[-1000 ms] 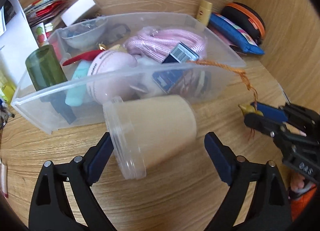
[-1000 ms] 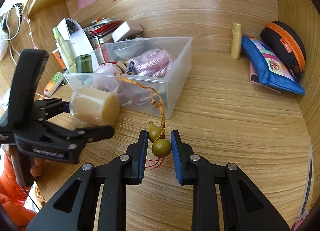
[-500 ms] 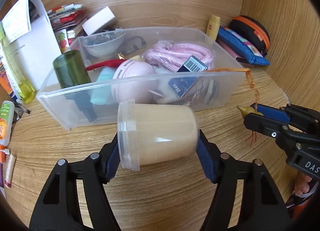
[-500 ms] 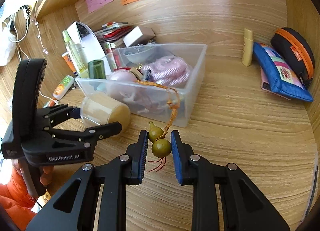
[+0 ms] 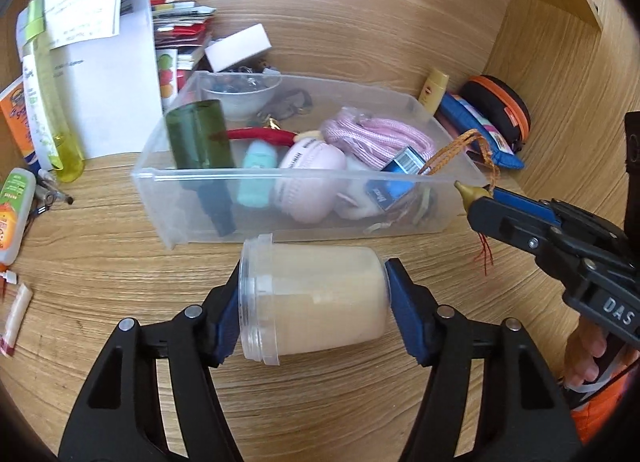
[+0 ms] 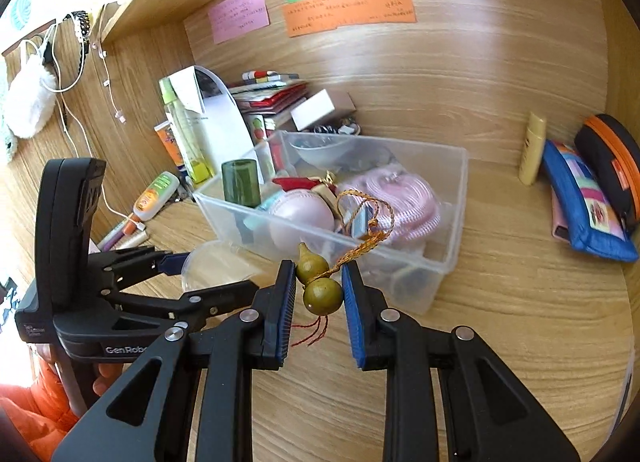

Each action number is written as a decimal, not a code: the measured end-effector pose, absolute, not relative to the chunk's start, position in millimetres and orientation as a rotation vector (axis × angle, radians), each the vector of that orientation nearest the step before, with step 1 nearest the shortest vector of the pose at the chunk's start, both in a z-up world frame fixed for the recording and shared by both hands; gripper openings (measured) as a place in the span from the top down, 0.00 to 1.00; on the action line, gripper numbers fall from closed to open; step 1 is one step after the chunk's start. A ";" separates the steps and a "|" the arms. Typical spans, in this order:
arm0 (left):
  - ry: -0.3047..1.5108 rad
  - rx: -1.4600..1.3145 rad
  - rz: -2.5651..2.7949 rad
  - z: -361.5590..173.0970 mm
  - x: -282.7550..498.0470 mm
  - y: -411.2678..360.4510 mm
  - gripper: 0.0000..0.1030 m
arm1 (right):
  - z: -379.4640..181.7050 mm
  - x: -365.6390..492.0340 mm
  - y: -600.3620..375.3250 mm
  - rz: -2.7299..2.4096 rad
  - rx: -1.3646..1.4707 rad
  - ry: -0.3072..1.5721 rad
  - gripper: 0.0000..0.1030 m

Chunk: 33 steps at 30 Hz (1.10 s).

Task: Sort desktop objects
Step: 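Carry the jar and gourd charm with both tools over the clear box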

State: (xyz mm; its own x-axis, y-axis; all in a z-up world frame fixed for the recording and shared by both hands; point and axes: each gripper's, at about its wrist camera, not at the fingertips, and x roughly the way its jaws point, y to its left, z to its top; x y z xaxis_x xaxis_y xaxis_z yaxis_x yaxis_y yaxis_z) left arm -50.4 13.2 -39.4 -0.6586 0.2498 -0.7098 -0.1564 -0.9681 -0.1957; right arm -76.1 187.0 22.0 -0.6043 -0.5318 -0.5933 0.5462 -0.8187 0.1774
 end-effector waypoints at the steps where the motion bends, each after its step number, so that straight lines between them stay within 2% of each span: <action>1: -0.176 -1.161 2.674 -36.8 -49.3 10.3 0.37 | 22.9 -77.1 185.5 -2.377 0.867 0.026 0.79; 8: -0.172 -1.065 2.716 -11.8 -48.8 -2.5 0.37 | 32.5 -89.3 175.2 -2.379 0.840 0.025 0.79; 23: -0.182 -0.947 2.776 39.6 -97.6 -23.1 0.37 | 59.4 -139.6 156.4 -2.431 0.783 0.089 0.79; 33: -0.172 -1.026 2.738 35.0 -156.0 -0.6 0.37 | 28.1 -182.8 157.1 -2.456 0.933 0.007 0.79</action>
State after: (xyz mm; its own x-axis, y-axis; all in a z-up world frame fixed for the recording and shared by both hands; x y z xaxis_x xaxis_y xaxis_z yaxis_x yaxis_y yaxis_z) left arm -156.0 -0.6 35.0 -0.7348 0.2379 -0.6352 -0.1565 -0.9707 -0.1825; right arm -182.8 157.1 28.1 -0.6344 -0.4581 -0.6227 0.4619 -0.8705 0.1699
